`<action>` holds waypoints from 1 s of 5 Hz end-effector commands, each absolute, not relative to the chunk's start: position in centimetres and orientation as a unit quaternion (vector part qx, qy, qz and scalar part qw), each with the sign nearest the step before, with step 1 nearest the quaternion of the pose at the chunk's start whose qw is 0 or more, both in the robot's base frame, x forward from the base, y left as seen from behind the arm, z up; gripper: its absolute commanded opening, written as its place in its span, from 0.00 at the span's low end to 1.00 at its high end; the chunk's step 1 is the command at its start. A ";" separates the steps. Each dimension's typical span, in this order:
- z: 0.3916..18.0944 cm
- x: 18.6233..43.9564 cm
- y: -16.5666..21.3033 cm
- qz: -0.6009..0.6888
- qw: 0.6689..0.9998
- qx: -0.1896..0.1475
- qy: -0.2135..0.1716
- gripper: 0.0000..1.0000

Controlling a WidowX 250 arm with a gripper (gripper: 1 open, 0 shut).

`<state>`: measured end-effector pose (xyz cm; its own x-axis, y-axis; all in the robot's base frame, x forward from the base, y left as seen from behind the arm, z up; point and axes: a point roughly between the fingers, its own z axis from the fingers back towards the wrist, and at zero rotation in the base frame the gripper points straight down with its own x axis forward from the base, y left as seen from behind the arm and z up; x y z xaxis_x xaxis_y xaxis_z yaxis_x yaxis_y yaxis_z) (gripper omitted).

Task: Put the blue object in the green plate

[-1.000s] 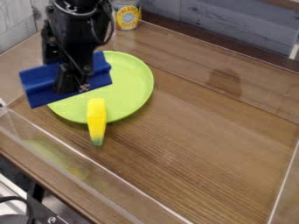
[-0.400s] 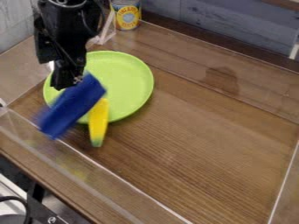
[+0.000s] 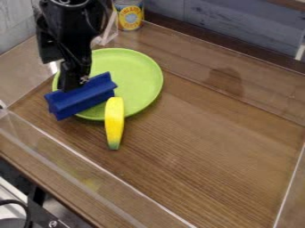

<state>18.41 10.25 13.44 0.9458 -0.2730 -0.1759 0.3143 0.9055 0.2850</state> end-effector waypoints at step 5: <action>12.0 19.3 10.2 -0.116 0.982 0.145 0.028 1.00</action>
<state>19.08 9.89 11.46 0.9677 -0.2261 -0.1117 0.2482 0.9322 0.2633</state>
